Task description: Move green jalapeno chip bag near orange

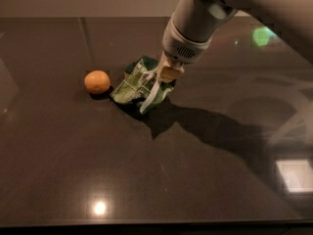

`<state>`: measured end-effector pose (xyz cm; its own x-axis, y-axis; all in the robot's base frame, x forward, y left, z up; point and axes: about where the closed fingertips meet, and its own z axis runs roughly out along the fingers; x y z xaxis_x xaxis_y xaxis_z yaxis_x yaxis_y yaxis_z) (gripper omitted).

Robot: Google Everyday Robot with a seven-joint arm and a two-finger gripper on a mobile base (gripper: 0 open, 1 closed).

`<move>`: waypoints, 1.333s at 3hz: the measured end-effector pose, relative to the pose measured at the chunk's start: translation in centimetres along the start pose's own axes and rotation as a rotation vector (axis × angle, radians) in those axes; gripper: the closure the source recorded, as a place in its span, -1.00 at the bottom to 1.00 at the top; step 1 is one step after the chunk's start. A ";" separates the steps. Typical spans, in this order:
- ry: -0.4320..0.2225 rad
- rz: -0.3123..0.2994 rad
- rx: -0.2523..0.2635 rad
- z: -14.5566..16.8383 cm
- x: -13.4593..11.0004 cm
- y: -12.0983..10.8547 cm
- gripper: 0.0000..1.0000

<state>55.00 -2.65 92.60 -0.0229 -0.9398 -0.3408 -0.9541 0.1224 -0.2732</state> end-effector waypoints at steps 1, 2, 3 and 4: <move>0.000 -0.016 0.017 1.2 -0.8 -1.4 0.68; -0.003 -0.024 0.023 2.2 -1.0 -2.0 0.22; -0.003 -0.025 0.022 2.3 -1.0 -2.0 -0.26; -0.002 -0.027 0.021 2.4 -1.1 -1.9 -0.73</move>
Offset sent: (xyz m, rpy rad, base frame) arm 0.0385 0.0163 -0.0194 -0.0027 -0.0424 0.0158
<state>57.54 -1.09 91.35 0.0038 -0.9422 -0.3351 -0.9480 0.1032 -0.3010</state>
